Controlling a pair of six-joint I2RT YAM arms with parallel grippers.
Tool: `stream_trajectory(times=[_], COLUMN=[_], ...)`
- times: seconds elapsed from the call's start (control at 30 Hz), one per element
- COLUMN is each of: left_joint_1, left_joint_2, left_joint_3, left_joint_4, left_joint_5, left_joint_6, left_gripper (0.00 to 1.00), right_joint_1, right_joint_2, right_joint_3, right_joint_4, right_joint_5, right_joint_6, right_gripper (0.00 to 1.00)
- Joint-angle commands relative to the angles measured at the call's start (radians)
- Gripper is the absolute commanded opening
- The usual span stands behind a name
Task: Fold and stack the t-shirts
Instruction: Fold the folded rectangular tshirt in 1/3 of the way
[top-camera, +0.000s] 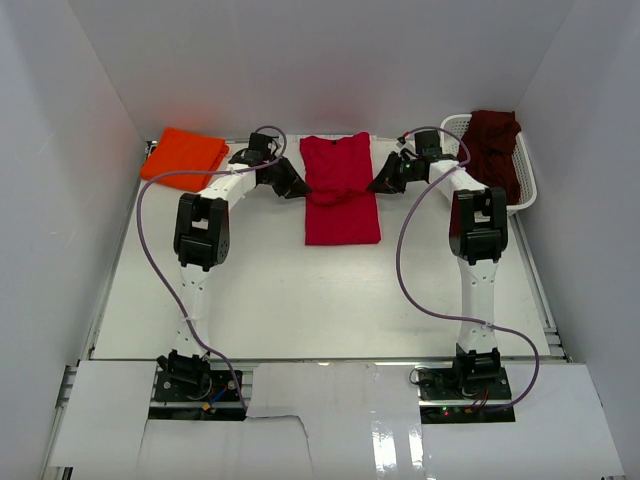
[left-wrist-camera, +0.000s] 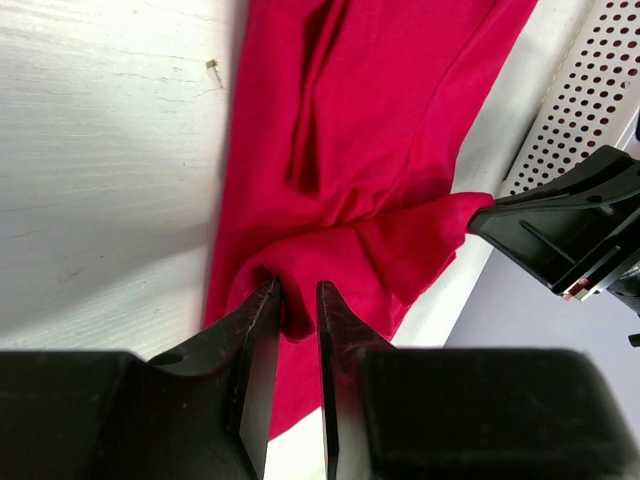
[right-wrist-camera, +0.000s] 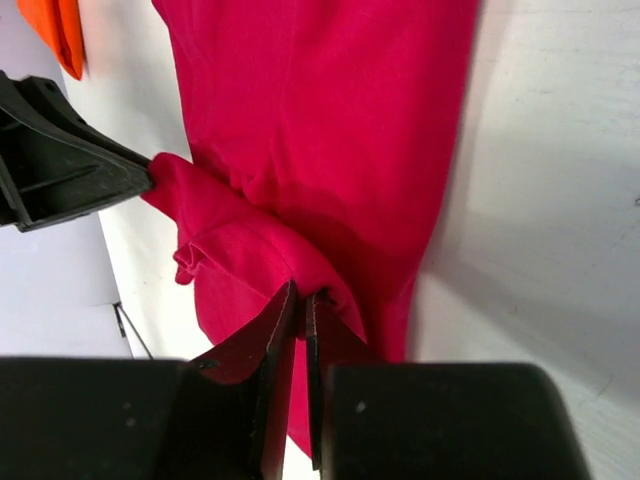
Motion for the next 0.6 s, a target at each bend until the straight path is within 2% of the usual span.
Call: stream_trajectory(times=[0.0,0.07,0.1,0.17,0.2,0.27,0.37,0.57], left_joint_1=[0.005,0.005,0.008,0.011,0.015,0.02,0.029,0.06], left_joint_2=[-0.026,-0.024,-0.024,-0.024,-0.026,-0.03,-0.036,-0.069], left_joint_3=[0.028,0.024,0.019,0.018,0.016,0.015,0.024,0.027], left_joint_4=[0.029,0.039,0.048,0.056,0.064,0.075,0.079,0.124], left_joint_5=[0.022,0.027,0.028,0.031,0.031,0.035,0.035,0.028], left_joint_6=[-0.026,-0.043,-0.049,-0.06,-0.07,-0.078,-0.094,-0.127], left_gripper=[0.32,0.32,0.32,0.32,0.32,0.32,0.33,0.38], right_joint_1=[-0.008,-0.009,-0.011,-0.011,-0.011,-0.012,-0.012,-0.014], right_joint_2=[0.014,0.018,0.018,0.015,0.012,-0.008,-0.052,-0.124], right_joint_3=[0.043,0.03,0.024,0.01,-0.016,-0.045,-0.117,-0.249], right_joint_4=[0.084,0.117,0.147,0.178,0.199,0.253,0.331,0.483], right_joint_5=[-0.042,-0.048,-0.054,-0.059,-0.061,-0.05,-0.028,-0.038], right_joint_6=[0.038,0.059,0.067,0.076,0.087,0.092,0.101,0.129], right_gripper=[0.15,0.18,0.32,0.41,0.5,0.58,0.63,0.63])
